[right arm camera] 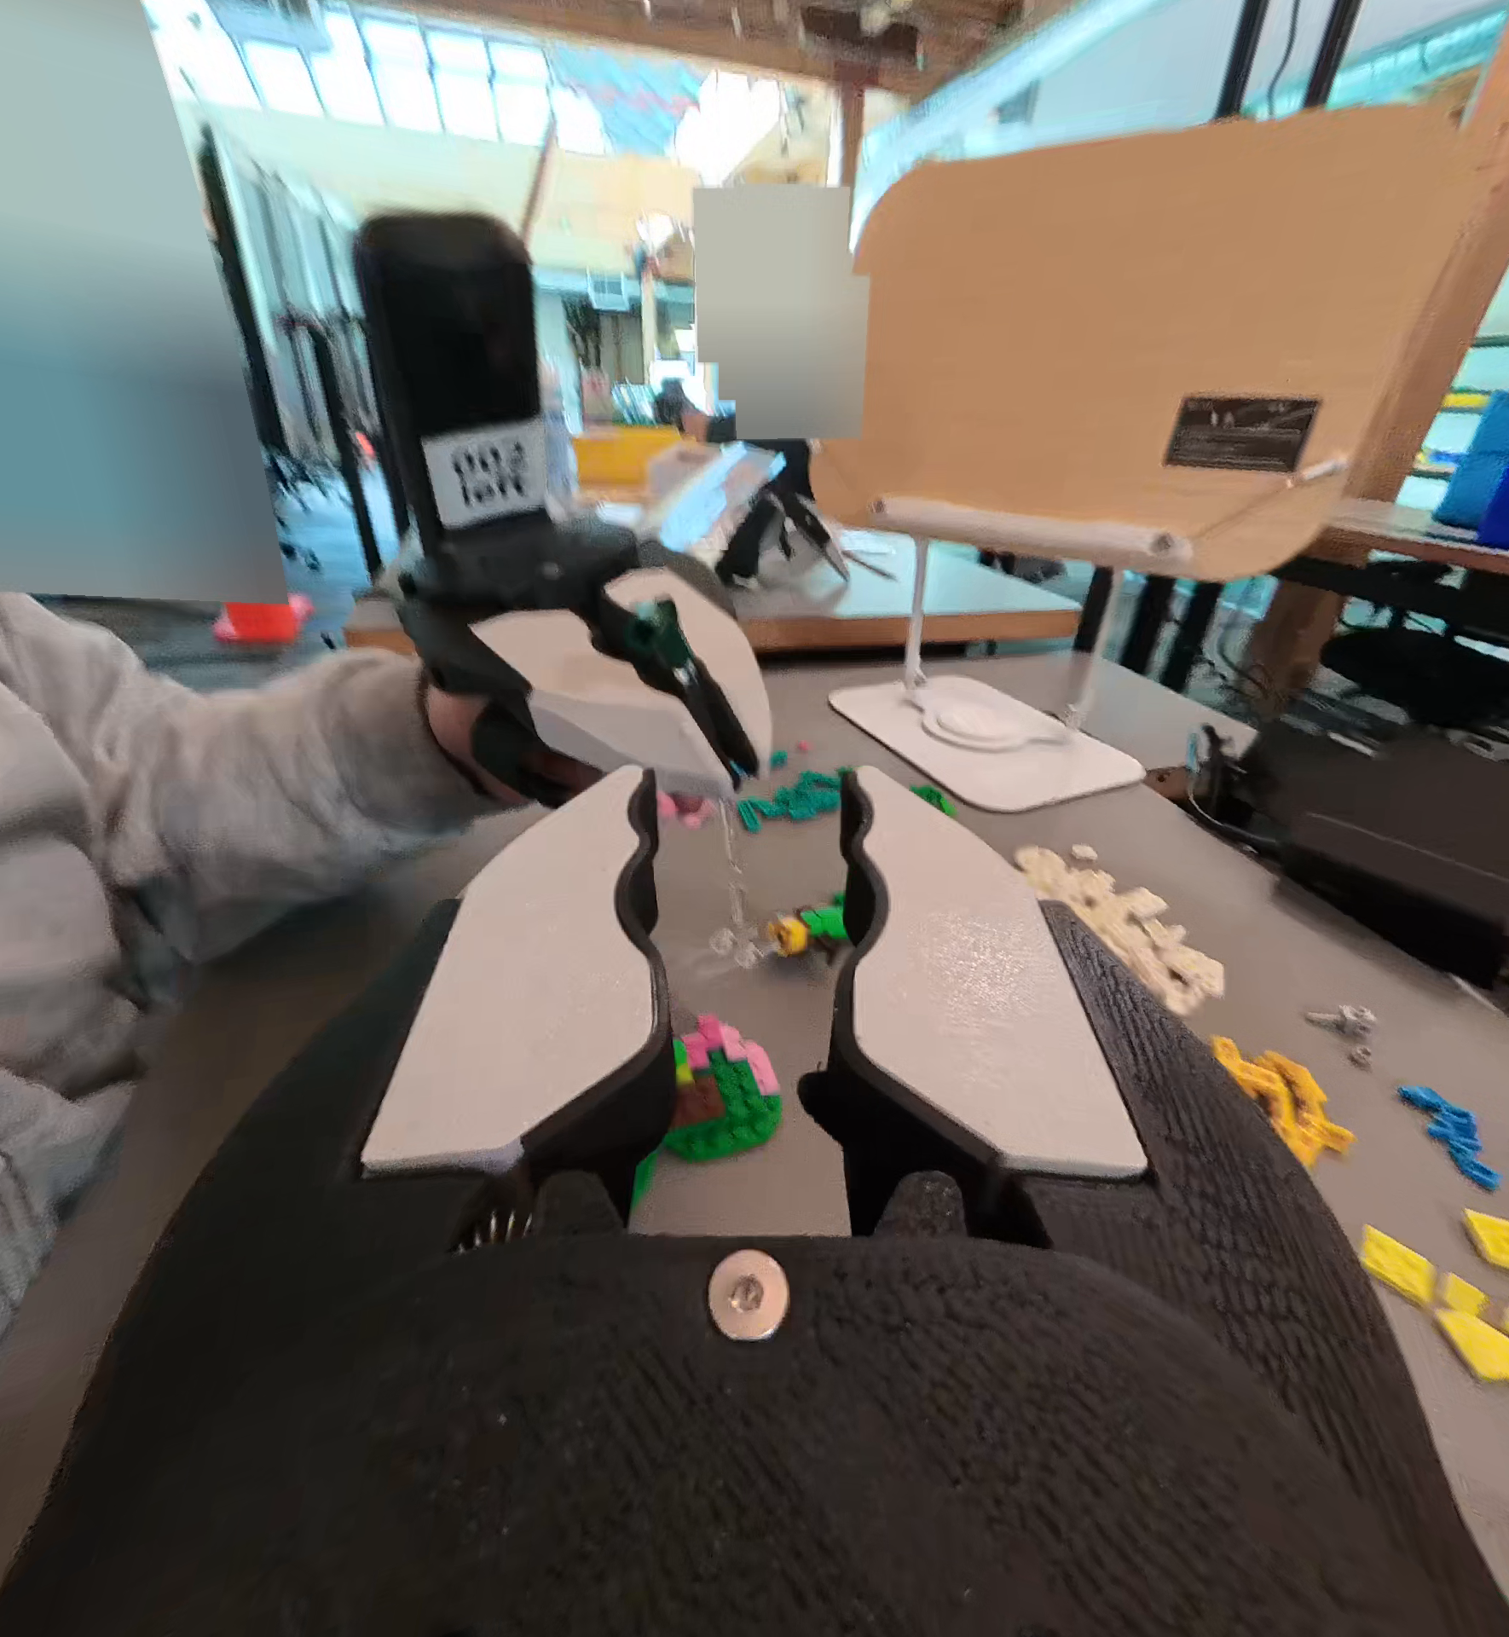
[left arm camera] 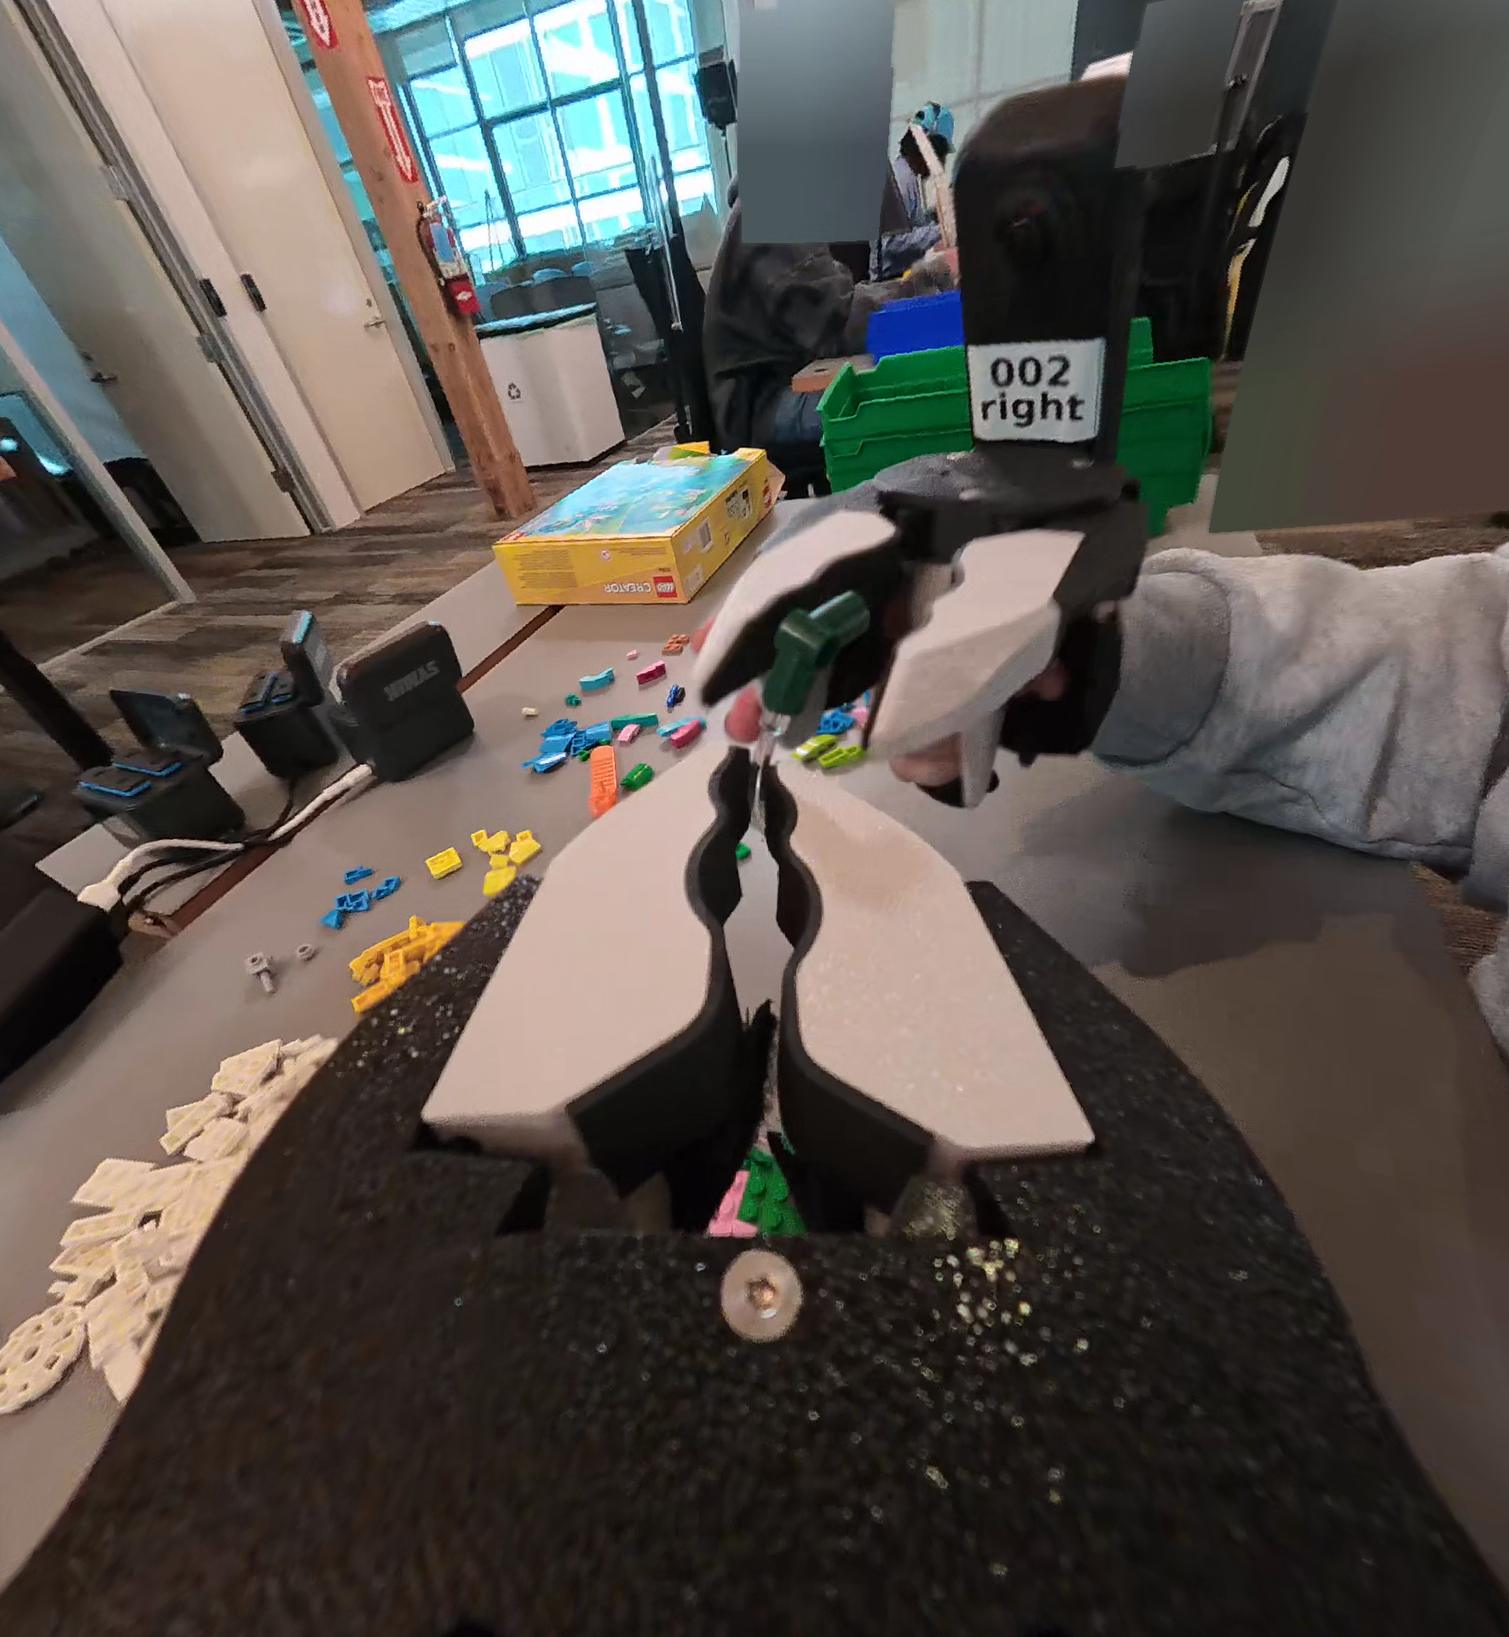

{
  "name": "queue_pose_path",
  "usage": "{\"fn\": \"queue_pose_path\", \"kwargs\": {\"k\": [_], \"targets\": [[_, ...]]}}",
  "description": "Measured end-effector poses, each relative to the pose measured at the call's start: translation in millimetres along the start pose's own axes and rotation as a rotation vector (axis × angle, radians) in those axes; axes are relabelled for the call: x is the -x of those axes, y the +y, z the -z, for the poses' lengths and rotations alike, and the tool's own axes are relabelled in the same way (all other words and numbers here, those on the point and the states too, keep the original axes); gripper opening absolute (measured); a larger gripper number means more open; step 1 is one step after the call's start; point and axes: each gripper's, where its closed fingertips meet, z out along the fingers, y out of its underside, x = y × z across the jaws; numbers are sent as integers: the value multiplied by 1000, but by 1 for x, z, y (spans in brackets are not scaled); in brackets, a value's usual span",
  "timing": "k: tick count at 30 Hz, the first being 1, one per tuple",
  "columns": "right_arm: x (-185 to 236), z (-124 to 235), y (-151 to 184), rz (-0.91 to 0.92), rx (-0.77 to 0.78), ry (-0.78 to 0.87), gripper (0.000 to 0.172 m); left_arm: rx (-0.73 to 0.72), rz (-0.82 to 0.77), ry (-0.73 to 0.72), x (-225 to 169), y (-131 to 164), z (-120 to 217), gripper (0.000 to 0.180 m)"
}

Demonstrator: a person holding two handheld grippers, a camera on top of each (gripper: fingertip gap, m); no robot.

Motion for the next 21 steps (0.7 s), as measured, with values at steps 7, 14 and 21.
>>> {"fn": "queue_pose_path", "kwargs": {"k": [7,14,21], "targets": [[16,-8,-10,50,-55,-9,25,104,-73,-15,-5,11,-10,4],[18,-9,-16,-59,-105,-58,6,91,-42,54,-21,9,-11,8],[21,-2,-29,-303,-231,-210,6,40,90,224,-44,-3,-13,32]]}}
